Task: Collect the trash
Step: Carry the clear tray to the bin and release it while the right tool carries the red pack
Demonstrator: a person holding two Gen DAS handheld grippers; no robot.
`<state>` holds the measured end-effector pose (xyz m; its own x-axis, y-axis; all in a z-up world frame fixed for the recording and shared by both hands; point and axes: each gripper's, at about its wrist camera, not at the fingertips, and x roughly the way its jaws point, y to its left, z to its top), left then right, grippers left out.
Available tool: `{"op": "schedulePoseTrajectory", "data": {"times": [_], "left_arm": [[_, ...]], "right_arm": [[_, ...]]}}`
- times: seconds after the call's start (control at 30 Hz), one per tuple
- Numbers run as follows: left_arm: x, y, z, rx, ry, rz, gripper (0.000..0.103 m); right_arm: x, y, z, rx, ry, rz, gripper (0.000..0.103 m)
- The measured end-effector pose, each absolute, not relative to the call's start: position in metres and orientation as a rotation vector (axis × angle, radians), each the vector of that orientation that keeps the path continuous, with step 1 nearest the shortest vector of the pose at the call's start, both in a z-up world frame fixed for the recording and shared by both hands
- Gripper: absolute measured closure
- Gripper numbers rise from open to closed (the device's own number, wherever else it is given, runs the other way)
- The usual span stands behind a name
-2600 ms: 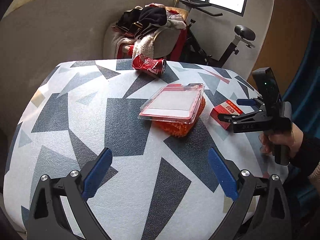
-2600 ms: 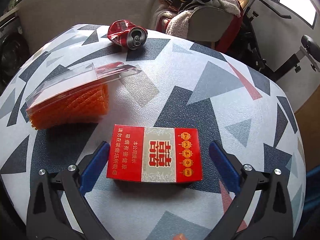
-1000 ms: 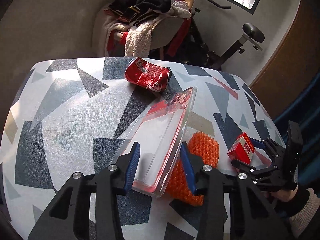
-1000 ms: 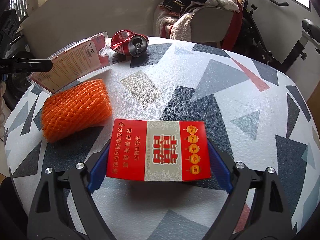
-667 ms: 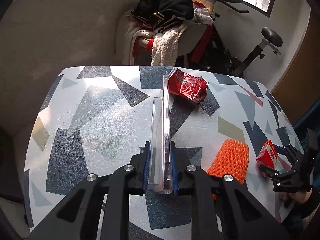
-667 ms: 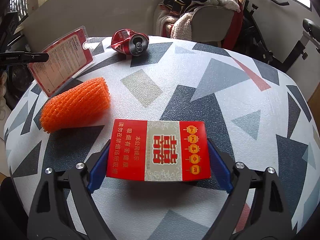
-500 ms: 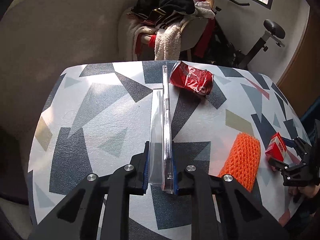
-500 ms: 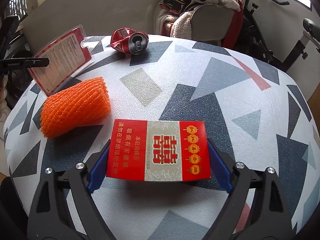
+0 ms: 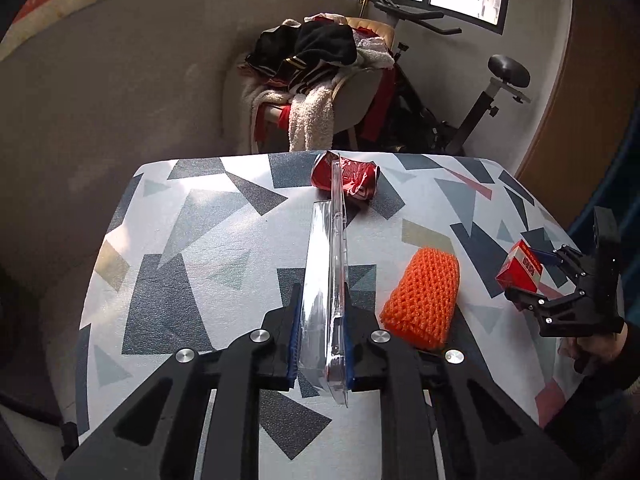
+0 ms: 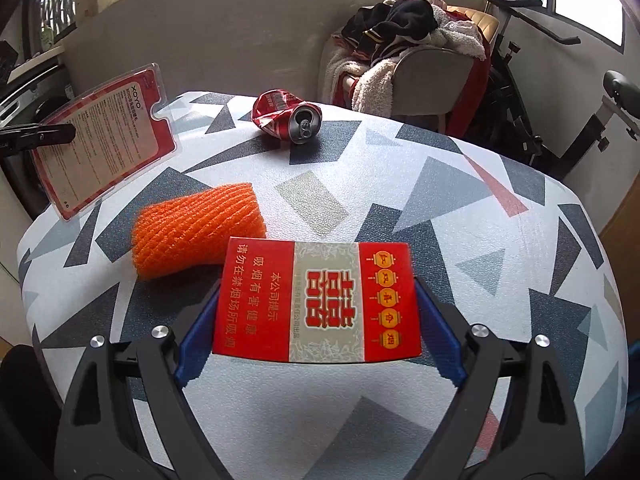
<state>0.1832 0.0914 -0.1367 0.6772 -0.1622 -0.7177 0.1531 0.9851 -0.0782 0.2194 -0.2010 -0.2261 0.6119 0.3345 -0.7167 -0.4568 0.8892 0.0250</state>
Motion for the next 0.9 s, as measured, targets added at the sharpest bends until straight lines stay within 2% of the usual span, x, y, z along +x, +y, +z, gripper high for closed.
{"op": "schedulePoseTrajectory", "data": {"times": [0.43,0.9], "left_arm": [[0.068,0.066,-0.111,-0.115,0.716,-0.258,0.087],[-0.04,0.017,-0.132,-0.133,0.668,-0.317,0.087]], "right_arm": [[0.122,-0.197,-0.187,-0.104,0.738,0.456,0.016],[0.033,-0.207,-0.165,-0.066,0.679,0.431,0.016]]}}
